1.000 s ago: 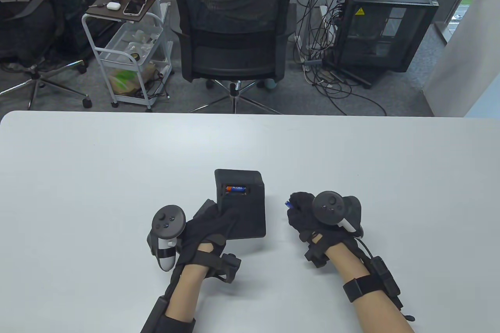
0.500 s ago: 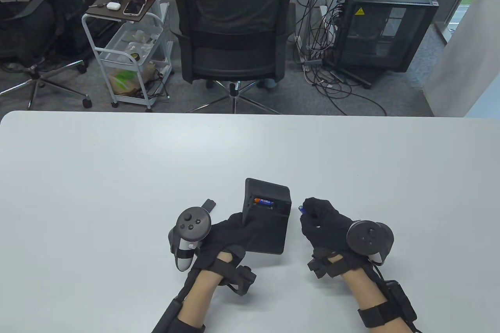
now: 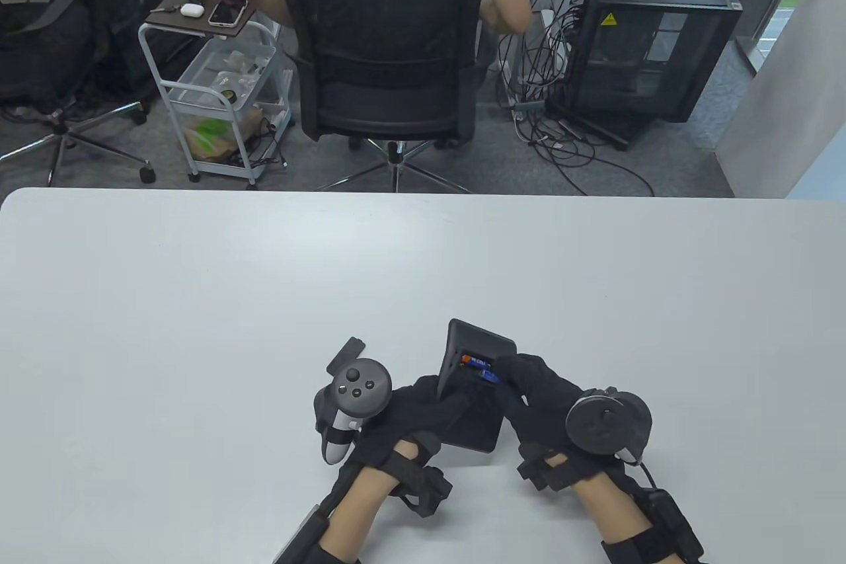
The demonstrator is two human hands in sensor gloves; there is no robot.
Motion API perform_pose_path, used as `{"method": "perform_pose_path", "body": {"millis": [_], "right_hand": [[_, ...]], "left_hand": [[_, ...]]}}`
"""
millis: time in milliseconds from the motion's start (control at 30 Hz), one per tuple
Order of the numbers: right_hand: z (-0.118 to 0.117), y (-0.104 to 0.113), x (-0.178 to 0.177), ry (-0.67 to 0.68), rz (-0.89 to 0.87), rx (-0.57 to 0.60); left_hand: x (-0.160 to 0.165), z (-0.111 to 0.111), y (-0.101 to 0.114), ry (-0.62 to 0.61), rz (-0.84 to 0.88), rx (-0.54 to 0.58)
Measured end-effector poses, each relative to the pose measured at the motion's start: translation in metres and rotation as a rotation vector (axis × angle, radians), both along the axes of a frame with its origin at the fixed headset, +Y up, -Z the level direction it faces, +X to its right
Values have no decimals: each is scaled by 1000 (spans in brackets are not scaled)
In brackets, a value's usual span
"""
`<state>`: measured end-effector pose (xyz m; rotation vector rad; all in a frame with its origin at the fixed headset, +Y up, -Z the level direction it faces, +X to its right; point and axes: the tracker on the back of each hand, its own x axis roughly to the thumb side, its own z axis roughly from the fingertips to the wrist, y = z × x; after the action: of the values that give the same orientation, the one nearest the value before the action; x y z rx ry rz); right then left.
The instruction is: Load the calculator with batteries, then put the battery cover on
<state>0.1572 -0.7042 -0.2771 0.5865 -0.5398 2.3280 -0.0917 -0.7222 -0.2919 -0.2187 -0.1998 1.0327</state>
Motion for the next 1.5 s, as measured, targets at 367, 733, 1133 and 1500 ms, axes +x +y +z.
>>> {"method": "perform_pose_path", "body": {"millis": [367,733,1133,1500], "right_hand": [[7,8,-6,-28,90,54],[9,10,-8,-41,203,83],[23,16,-25,-81,362,176],[28,19,-30,-125,479,311]], "left_hand": [[7,4,0,-23,-24,9],[10,4,-4,-53,-9,-38],[14,5,-11,-38,76,-93],[11,2,-12,-77,107,-131]]}}
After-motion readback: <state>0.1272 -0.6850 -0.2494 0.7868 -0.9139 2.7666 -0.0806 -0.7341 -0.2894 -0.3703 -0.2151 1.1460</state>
